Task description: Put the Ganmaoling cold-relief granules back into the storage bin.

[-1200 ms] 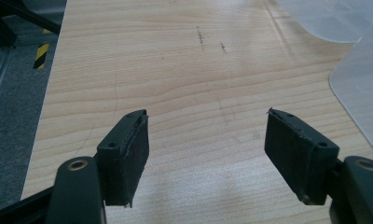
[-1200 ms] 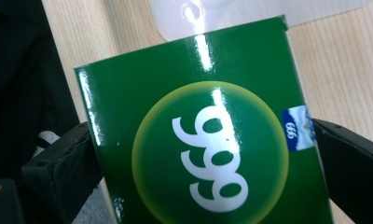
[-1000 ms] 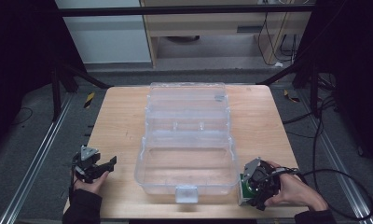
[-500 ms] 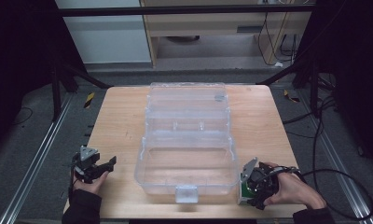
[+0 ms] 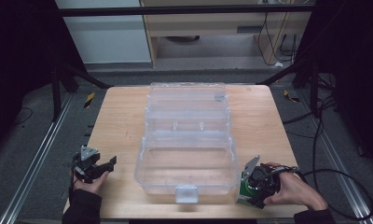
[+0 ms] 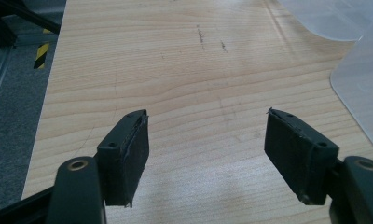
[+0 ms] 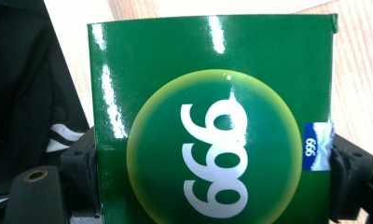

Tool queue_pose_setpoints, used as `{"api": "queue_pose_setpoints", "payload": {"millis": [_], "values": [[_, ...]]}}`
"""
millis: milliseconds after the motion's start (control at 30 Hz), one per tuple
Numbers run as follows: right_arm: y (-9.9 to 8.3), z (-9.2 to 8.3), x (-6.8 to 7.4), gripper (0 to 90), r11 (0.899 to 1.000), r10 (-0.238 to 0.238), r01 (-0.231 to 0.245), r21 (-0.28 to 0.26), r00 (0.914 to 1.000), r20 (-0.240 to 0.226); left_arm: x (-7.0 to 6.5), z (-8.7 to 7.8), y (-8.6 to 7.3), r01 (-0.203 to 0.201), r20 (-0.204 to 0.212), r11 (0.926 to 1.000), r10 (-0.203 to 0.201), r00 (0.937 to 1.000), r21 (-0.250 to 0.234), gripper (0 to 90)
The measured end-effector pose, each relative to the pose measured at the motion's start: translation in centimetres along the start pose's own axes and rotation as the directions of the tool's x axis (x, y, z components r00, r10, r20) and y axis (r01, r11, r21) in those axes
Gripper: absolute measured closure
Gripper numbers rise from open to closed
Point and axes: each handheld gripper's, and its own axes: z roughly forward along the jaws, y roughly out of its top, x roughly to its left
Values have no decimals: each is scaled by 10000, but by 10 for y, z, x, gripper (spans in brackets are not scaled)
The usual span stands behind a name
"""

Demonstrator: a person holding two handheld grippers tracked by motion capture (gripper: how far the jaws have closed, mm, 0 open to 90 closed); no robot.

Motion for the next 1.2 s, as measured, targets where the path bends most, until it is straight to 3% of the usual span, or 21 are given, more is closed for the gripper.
{"api": "queue_pose_setpoints", "payload": {"millis": [333, 633, 1200], "values": [[-4, -15, -1, 161, 9989, 238, -231, -404, 9996, 168, 0, 0, 0, 3, -11, 10000, -3, 10000, -9, 301], [-6, -41, -1, 162, 9951, 421, -388, -908, 9985, 348, 0, -1, 0, 2, -1, 10000, -2, 10000, -22, 302], [4, -95, -2, 163, 9889, 188, -36, -1483, 9946, 1016, 0, 0, 0, 3, 14, 10000, -3, 10000, 21, 302]]}}
